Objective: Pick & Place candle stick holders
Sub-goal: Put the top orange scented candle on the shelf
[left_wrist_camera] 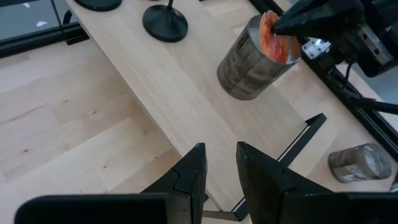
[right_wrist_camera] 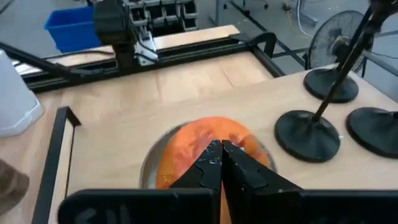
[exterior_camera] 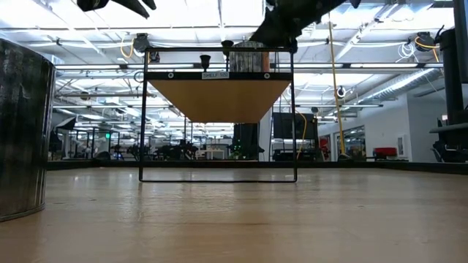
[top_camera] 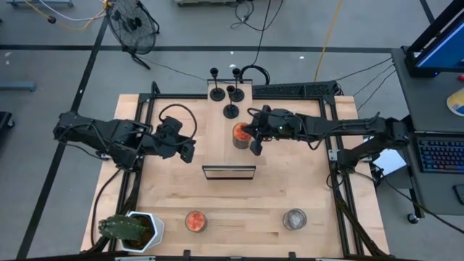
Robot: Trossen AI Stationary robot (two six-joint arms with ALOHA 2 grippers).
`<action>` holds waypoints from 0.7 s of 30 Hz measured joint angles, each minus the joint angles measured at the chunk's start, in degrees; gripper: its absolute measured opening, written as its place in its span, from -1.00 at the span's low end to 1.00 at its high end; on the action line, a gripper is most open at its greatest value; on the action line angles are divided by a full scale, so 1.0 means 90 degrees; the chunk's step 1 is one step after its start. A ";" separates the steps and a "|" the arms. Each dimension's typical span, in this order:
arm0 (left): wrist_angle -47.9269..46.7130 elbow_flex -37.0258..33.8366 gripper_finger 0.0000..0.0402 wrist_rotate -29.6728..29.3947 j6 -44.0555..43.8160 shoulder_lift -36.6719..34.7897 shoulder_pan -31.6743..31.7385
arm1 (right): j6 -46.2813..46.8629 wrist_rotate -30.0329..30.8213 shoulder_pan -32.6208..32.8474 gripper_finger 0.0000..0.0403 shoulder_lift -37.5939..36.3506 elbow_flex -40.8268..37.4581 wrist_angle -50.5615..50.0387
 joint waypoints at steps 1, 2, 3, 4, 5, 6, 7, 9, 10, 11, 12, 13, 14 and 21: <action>0.0001 0.0000 -0.54 -0.0002 0.0000 -0.0007 0.0000 | 0.0002 -0.0007 -0.0028 -1.00 0.0018 0.0013 0.0021; 0.0005 0.0000 -0.54 -0.0002 0.0000 -0.0001 0.0000 | 0.0022 -0.0007 -0.0038 -1.00 0.0020 0.0013 -0.0039; 0.0005 0.0000 -0.54 -0.0005 0.0000 0.0014 0.0000 | 0.0055 -0.0005 -0.0042 -1.00 0.0022 0.0013 -0.0118; 0.0005 0.0000 -0.54 -0.0002 0.0002 0.0036 0.0000 | 0.0068 -0.0001 -0.0042 -1.00 0.0032 0.0013 -0.0148; 0.0005 -0.0001 -0.54 0.0003 0.0010 0.0052 0.0000 | 0.0059 0.0009 -0.0041 -1.00 0.0035 0.0013 -0.0138; 0.0004 -0.0007 -0.54 0.0018 0.0022 0.0056 0.0000 | 0.0021 0.0017 -0.0040 -1.00 0.0034 0.0013 -0.0117; 0.0004 -0.0007 -0.54 0.0016 0.0022 0.0052 0.0000 | -0.0004 0.0026 -0.0037 -1.00 0.0002 0.0036 -0.0134; 0.0013 -0.0005 -0.54 0.0015 0.0022 0.0059 0.0023 | -0.0074 0.0029 -0.0035 -1.00 -0.0065 0.0168 -0.0245; 0.0010 -0.0005 -0.54 0.0018 0.0021 0.0073 0.0034 | -0.0133 0.0034 -0.0038 -1.00 -0.0077 0.0265 -0.0235; 0.0015 -0.0005 -0.54 0.0036 0.0027 0.0086 0.0034 | -0.0206 0.0037 -0.0038 -1.00 -0.0084 0.0360 -0.0240; 0.0012 -0.0006 -0.54 0.0041 0.0029 0.0092 0.0034 | -0.0268 0.0042 -0.0039 -1.00 -0.0084 0.0453 -0.0322; 0.0015 -0.0007 -0.54 0.0039 0.0029 0.0082 0.0034 | -0.0334 0.0049 -0.0040 -1.00 -0.0080 0.0545 -0.0439; 0.0022 -0.0007 -0.54 0.0041 0.0029 0.0073 0.0034 | -0.0381 0.0050 -0.0040 -1.00 -0.0068 0.0630 -0.0565; 0.0078 -0.0007 -0.54 0.0041 0.0039 0.0073 0.0034 | -0.0403 0.0029 -0.0072 -1.00 0.0298 0.0875 -0.1055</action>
